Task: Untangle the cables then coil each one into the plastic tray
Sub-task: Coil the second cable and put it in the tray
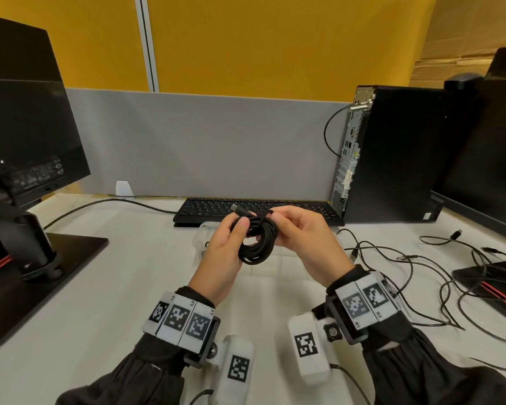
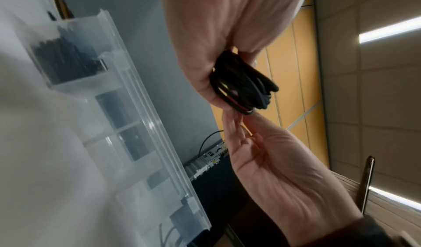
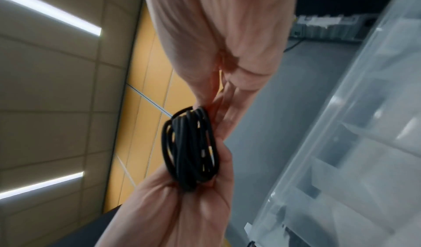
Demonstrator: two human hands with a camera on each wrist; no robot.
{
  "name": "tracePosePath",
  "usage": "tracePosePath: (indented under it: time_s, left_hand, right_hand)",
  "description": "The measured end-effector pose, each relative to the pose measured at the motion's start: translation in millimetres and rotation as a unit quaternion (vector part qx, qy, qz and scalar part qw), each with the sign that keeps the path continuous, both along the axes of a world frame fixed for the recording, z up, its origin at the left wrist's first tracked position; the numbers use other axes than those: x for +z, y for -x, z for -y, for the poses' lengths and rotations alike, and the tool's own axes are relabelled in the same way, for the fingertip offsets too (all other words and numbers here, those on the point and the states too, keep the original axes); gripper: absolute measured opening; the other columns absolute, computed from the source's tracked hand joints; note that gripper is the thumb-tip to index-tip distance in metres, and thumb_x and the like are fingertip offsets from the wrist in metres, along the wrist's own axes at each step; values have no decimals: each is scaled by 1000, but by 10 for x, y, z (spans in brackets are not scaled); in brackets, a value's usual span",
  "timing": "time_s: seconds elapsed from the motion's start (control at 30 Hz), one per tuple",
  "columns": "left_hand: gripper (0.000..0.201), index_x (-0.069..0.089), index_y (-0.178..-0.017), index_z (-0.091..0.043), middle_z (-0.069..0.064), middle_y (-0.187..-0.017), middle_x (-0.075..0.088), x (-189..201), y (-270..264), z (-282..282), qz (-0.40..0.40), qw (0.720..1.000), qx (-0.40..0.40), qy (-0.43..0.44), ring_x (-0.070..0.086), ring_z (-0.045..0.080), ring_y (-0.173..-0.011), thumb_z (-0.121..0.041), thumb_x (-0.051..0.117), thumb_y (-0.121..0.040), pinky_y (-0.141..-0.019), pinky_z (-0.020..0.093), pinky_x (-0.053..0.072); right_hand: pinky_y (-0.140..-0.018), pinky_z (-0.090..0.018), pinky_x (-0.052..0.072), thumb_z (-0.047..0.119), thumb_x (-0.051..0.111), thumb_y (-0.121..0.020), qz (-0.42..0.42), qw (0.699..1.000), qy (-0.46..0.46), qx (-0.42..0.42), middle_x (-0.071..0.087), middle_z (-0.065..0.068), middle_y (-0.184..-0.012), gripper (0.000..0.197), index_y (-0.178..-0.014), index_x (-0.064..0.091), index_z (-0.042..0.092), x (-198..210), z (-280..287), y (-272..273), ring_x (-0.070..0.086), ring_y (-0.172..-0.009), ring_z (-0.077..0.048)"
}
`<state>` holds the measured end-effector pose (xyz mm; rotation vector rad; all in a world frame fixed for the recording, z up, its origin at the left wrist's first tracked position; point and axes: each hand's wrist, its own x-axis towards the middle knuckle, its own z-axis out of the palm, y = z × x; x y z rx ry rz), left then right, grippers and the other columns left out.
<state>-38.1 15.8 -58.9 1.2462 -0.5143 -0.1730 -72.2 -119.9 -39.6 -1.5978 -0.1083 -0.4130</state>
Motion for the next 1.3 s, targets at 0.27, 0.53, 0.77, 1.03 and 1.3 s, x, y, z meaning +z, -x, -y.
tracePosePath:
  time_s: [0.27,0.53,0.77,1.03,1.3]
  left_hand:
    - [23,58,-107,-7,19,-101,54,-8,-29,-26,-3,998,36,-42,52,27,-94,-20,41,-98,-93,57,43]
    - [13,58,-98,-22,3,-90,62,-27,-59,-43,85,988,114,-55,59,11,-85,-16,46,-96,-81,31,50]
    - [16,53,-109,-20,7,-104,62,-32,-30,-33,123,985,106,-61,61,20,-101,-14,45,-97,-90,35,50]
    - [17,51,-111,-20,4,-108,60,-78,-38,-12,105,989,99,-34,58,15,-102,-12,43,-97,-89,27,49]
    - [16,52,-110,-22,-1,-105,57,-80,-87,-13,39,997,47,-54,55,13,-98,-25,43,-98,-82,20,46]
  right_hand:
    - [-72,-27,57,10,51,-94,-73,990,-102,67,71,-9,-87,16,-102,63,3,-45,-2,18,68,-81,-19]
    - [-73,-23,51,29,59,-90,-44,999,26,-10,73,0,-87,17,-104,64,19,53,-68,119,69,-78,-11]
    - [-71,-12,48,35,67,-83,-23,972,216,-91,68,6,-87,28,-102,59,17,39,-133,97,64,-80,-3]
    - [-79,-28,51,29,54,-93,-79,978,192,-12,66,5,-95,20,-106,62,16,25,-103,57,61,-94,-9]
    - [-72,-28,48,29,51,-95,-100,970,222,4,67,-14,-99,26,-101,65,8,2,28,73,59,-88,-16]
